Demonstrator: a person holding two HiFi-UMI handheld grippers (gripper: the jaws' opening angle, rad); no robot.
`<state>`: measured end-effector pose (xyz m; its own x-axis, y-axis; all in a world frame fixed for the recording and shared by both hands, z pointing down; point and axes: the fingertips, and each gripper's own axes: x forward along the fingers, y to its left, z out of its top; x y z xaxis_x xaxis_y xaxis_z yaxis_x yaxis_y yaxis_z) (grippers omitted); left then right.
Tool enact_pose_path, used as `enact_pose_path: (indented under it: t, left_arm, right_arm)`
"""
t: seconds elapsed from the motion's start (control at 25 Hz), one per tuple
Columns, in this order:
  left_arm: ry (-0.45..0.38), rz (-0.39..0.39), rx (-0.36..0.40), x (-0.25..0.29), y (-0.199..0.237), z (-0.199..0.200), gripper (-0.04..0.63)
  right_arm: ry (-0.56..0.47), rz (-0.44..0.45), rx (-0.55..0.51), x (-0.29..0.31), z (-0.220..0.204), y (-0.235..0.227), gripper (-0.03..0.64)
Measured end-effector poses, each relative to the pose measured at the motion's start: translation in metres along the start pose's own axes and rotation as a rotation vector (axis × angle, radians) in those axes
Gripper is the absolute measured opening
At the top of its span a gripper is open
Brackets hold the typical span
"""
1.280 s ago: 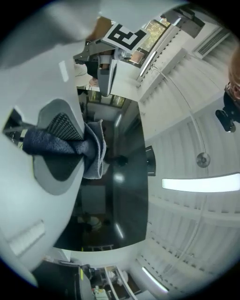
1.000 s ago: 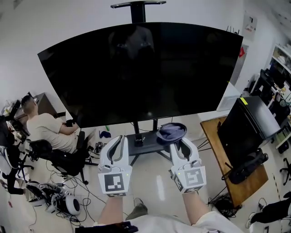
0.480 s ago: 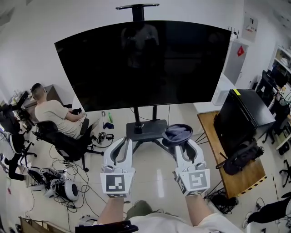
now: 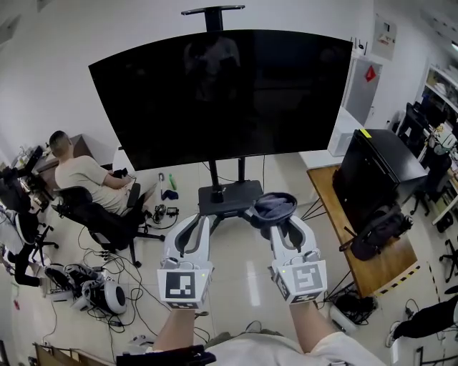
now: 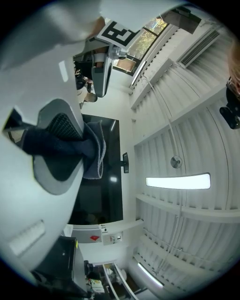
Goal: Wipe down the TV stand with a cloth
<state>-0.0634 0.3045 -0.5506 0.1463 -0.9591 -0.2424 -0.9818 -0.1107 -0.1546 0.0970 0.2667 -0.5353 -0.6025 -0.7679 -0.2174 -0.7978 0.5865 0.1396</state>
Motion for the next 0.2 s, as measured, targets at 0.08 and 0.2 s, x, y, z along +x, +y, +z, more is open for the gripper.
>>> enact_pose_path:
  t: [0.08,0.2]
  left_arm:
    - [0.004,0.007,-0.007,0.038,0.032,0.015,0.09]
    - [0.029,-0.011,-0.014,0.091,0.068,0.042,0.089]
  right_arm:
    - [0.077,0.001,0.018,0.046,0.014,-0.005,0.075]
    - [0.123,0.012,0.032,0.108,0.044,-0.015,0.075]
